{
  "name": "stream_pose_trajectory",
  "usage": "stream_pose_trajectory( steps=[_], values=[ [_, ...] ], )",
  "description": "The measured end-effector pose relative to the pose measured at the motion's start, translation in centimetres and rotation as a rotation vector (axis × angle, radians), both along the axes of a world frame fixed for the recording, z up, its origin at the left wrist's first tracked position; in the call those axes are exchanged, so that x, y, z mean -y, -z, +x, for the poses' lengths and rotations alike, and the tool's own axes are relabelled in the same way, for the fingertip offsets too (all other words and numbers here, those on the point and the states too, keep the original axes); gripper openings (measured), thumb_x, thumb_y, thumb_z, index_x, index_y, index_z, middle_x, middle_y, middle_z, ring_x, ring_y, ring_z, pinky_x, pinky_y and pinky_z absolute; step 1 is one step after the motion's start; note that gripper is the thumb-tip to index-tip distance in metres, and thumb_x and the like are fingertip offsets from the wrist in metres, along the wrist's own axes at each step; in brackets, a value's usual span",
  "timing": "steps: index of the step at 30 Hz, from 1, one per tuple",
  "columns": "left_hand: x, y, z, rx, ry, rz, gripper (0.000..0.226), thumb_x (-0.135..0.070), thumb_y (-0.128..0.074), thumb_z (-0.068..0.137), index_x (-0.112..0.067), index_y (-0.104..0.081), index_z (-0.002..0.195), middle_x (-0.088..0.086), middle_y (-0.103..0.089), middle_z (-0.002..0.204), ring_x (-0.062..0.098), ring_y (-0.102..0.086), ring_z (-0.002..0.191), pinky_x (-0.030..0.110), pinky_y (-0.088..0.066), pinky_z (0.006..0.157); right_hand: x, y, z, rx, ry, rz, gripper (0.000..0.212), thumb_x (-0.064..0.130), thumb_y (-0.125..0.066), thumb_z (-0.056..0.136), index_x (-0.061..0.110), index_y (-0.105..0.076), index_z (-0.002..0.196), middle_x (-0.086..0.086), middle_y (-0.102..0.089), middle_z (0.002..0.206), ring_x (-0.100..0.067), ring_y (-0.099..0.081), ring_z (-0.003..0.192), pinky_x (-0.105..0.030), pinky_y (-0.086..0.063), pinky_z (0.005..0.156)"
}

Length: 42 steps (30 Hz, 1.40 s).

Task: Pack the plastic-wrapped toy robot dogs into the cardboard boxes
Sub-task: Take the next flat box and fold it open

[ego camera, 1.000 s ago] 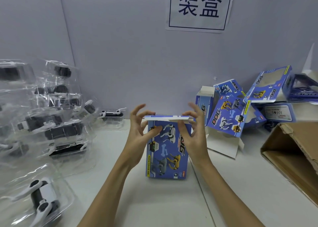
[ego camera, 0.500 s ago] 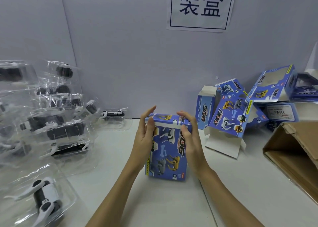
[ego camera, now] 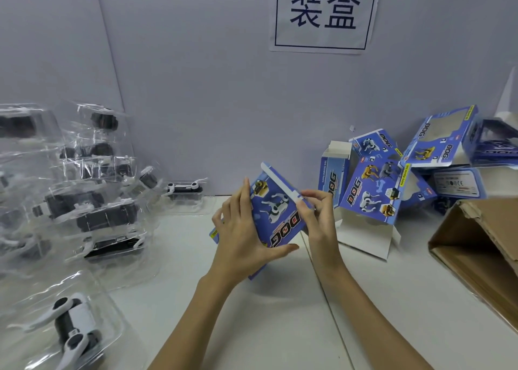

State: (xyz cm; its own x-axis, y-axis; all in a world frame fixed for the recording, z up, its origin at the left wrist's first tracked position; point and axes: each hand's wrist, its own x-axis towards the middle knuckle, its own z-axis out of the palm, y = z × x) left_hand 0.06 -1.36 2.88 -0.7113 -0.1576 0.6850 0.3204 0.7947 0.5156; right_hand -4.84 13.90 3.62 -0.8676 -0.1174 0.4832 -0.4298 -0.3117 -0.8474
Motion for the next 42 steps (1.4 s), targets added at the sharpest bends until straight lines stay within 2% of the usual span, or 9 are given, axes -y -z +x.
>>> stream_pose_trajectory(
  steps=[5, 10, 16, 21, 25, 31, 35, 39, 42],
  values=[
    [0.8, 0.4, -0.6, -0.168, 0.063, -0.098, 0.125, -0.039, -0.104, 0.053, -0.023, -0.026, 0.149, 0.013, -0.051, 0.143, 0.015, -0.041, 0.128, 0.064, -0.037, 0.112, -0.7, -1.0, -0.4, -0.009, 0.047, 0.084, 0.031, 0.041, -0.064, 0.094, 0.019, -0.049, 0.110, -0.012, -0.066, 0.114, -0.025, -0.075, 0.106, -0.028, -0.062, 0.068],
    [1.6, 1.1, -1.0, -0.162, 0.114, -0.049, 0.119, -0.046, -0.099, 0.050, -0.030, -0.027, 0.143, 0.007, -0.051, 0.139, 0.005, -0.041, 0.119, 0.062, -0.041, 0.108, -0.9, -0.9, -0.5, -0.009, 0.137, 0.129, 0.028, 0.051, -0.052, 0.098, 0.026, -0.054, 0.111, 0.003, -0.073, 0.098, -0.015, -0.076, 0.088, -0.034, -0.061, 0.071],
    [1.8, 0.5, -1.0, -0.168, 0.115, 0.205, 0.125, -0.064, -0.093, 0.055, -0.030, -0.024, 0.154, -0.027, -0.037, 0.144, 0.011, -0.045, 0.133, 0.032, -0.039, 0.112, -1.4, -1.6, -0.1, 0.024, -0.088, 0.115, 0.089, 0.082, -0.070, 0.071, 0.033, -0.045, 0.140, 0.003, -0.069, 0.130, -0.017, -0.067, 0.123, -0.035, -0.058, 0.097],
    [1.1, 0.2, -0.5, -0.161, 0.187, 0.329, 0.068, -0.065, -0.077, 0.079, -0.041, -0.038, 0.130, -0.019, -0.046, 0.133, 0.020, -0.054, 0.127, 0.046, -0.054, 0.102, 0.7, -0.5, 0.8, -0.036, -0.134, 0.086, 0.042, 0.044, -0.069, 0.093, 0.058, -0.046, 0.127, 0.029, -0.069, 0.117, -0.011, -0.075, 0.105, -0.025, -0.062, 0.068],
    [1.4, -0.9, 0.1, -0.178, 0.249, 0.425, 0.032, -0.050, -0.062, 0.099, -0.043, -0.040, 0.120, -0.029, -0.057, 0.127, 0.011, -0.064, 0.121, 0.022, -0.055, 0.092, 1.1, -0.5, 1.2, 0.133, -0.215, -0.042, 0.033, 0.052, -0.076, 0.083, 0.065, -0.061, 0.109, 0.001, -0.078, 0.111, -0.023, -0.078, 0.096, -0.028, -0.062, 0.066],
    [1.9, -1.5, 0.4, -0.108, 0.398, 0.227, 0.030, -0.039, -0.046, 0.108, -0.045, -0.053, 0.137, -0.021, -0.031, 0.140, 0.009, -0.034, 0.143, 0.022, -0.059, 0.087, 0.8, -1.1, 0.8, 0.130, -0.161, -0.095, 0.034, 0.052, -0.073, 0.076, 0.060, -0.066, 0.108, 0.002, -0.077, 0.107, -0.021, -0.078, 0.091, -0.029, -0.061, 0.065],
    [1.4, -1.6, 0.5, -0.107, 0.413, 0.267, 0.027, -0.038, -0.056, 0.105, -0.048, -0.048, 0.128, -0.010, -0.036, 0.138, 0.014, -0.045, 0.138, 0.032, -0.064, 0.082, 0.9, -0.8, -0.1, 0.226, -0.052, -0.188, 0.036, 0.058, -0.070, 0.072, 0.050, -0.068, 0.107, -0.001, -0.076, 0.096, -0.024, -0.078, 0.084, -0.044, -0.064, 0.076],
    [1.0, -1.4, 0.2, -0.190, 0.452, 0.443, 0.049, -0.029, -0.068, 0.100, -0.053, -0.037, 0.130, -0.023, -0.045, 0.135, -0.007, -0.061, 0.118, 0.013, -0.058, 0.068, 0.8, -0.8, -0.1, 0.246, -0.100, -0.120, 0.043, 0.068, -0.070, 0.072, 0.057, -0.067, 0.114, 0.001, -0.075, 0.121, -0.024, -0.076, 0.104, -0.044, -0.065, 0.081],
    [1.3, -0.3, -0.4, -0.127, 0.387, 0.481, 0.075, -0.035, -0.074, 0.097, -0.054, -0.025, 0.150, 0.001, -0.044, 0.152, 0.011, -0.061, 0.129, 0.022, -0.059, 0.090, 1.2, -0.8, 0.8, 0.057, 0.082, 0.058, 0.080, 0.069, -0.067, 0.079, 0.046, -0.039, 0.150, 0.010, -0.050, 0.153, -0.009, -0.057, 0.135, -0.031, -0.053, 0.104]
  ],
)
